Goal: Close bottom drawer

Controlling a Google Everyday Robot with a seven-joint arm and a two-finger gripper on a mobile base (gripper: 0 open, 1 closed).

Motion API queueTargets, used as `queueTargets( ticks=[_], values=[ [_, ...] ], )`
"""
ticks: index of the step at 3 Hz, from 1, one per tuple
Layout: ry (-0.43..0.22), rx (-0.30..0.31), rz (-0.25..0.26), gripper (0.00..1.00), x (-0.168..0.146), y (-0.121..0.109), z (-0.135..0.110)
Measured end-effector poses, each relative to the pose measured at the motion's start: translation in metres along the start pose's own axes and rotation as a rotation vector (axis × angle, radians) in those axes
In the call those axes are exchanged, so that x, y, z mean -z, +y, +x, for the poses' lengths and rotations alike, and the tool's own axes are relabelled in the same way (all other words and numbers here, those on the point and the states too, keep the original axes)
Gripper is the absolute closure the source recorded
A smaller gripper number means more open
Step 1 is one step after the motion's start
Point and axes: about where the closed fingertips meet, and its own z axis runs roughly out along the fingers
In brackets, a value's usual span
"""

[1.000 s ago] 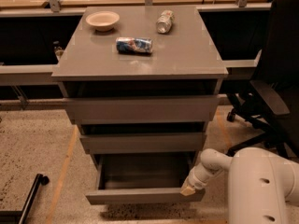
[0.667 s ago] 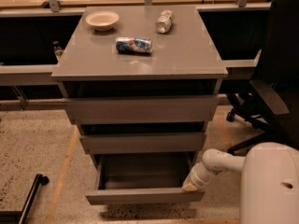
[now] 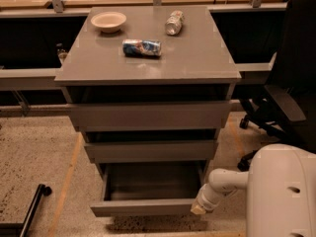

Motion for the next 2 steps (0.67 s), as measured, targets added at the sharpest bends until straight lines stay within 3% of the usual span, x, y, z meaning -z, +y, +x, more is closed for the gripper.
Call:
queueTargets(
  ticks=[1, 2],
  values=[
    [0.023, -0.031, -0.077, 1.00, -0.031, -0.004, 0.010],
    [0.030, -0.024, -0.170, 1.00, -0.068, -0.014, 0.013]
  ],
)
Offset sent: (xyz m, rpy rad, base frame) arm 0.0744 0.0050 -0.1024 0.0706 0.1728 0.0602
